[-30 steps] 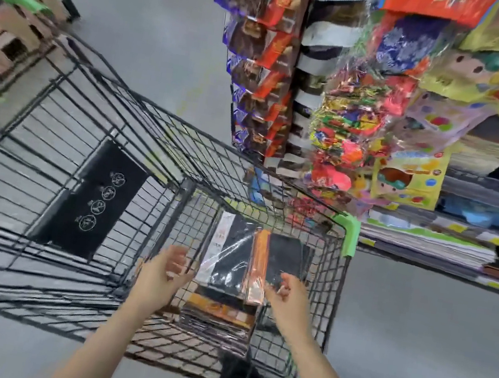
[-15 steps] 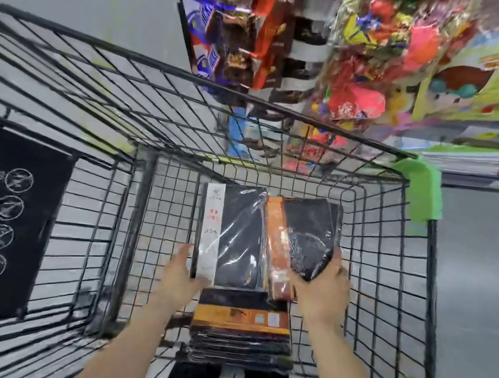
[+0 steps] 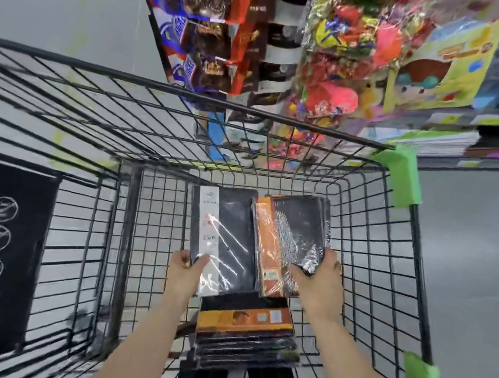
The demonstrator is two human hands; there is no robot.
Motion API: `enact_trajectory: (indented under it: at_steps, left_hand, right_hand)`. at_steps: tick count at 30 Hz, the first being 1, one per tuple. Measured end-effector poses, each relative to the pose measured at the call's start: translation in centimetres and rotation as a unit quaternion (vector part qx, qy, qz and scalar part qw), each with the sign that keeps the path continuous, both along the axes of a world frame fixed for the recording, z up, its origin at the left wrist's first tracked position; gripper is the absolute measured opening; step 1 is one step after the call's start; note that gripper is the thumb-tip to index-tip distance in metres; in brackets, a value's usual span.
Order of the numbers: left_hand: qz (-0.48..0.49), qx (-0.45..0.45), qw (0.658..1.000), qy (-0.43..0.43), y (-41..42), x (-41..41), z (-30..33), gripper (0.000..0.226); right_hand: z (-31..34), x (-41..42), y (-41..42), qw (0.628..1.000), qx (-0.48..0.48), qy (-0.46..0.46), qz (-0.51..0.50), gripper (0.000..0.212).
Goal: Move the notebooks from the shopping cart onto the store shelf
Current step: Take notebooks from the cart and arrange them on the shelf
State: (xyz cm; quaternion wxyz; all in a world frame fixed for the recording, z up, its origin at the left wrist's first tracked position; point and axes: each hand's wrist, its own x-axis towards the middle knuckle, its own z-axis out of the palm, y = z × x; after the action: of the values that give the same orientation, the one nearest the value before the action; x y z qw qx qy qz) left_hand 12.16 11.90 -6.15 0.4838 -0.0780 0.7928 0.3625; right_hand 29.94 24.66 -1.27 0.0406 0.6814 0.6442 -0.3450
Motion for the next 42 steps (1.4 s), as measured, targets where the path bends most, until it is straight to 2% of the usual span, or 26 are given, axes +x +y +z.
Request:
enact_trajectory:
  at_steps: [3, 6, 9, 14, 19, 27, 30, 34, 36, 42]
  left_hand:
    - [-0.052, 0.041, 0.997, 0.031, 0.4, -0.4, 2.2, 0.026]
    - [-0.104, 0.075, 0.989, 0.072, 0.6, -1.7, 6.3, 0.029]
    - [-0.136, 0.103, 0.981, 0.094, -0.4, -3.3, 10.6, 0.03]
    - [-0.161, 0.15, 0.965, 0.139, -1.4, -4.4, 16.6, 0.061]
    - [-0.18, 0.207, 0.95, 0.152, 2.0, -1.7, 22.1, 0.067]
    - [-0.172, 0.279, 0.93, 0.167, 11.7, 10.9, 27.1, 0.06]
    - [-0.133, 0.29, 0.933, 0.168, 15.1, 17.6, 28.2, 0.058]
    - [-0.097, 0.287, 0.939, 0.163, 19.3, 24.9, 27.8, 0.056]
    - [-0.103, 0.267, 0.941, 0.179, 21.3, 27.9, 27.6, 0.059]
    - [-0.122, 0.278, 0.938, 0.166, 29.3, 33.6, 27.2, 0.058]
  right_hand:
    - [1.8, 0.1, -0.2, 0.995, -0.045, 0.086, -0.001, 0.056]
    - [4.8, 0.5, 0.0, 0.992, -0.059, 0.105, 0.021, 0.043]
    - [8.7, 1.7, 0.4, 0.99, -0.058, 0.126, 0.031, 0.038]
    - [14.2, 4.6, 2.0, 0.99, -0.035, 0.139, -0.009, 0.038]
    - [17.9, 8.2, 4.3, 0.983, -0.002, 0.182, -0.029, 0.033]
    - [20.4, 20.9, 12.2, 0.974, 0.008, 0.221, -0.053, 0.033]
    - [19.9, 27.0, 16.7, 0.971, -0.001, 0.234, -0.053, 0.032]
    - [21.2, 34.5, 21.7, 0.966, -0.02, 0.254, -0.044, 0.032]
    - [21.3, 38.1, 24.2, 0.965, -0.024, 0.257, -0.051, 0.035]
    - [20.9, 45.1, 31.9, 0.962, -0.013, 0.253, -0.099, 0.036]
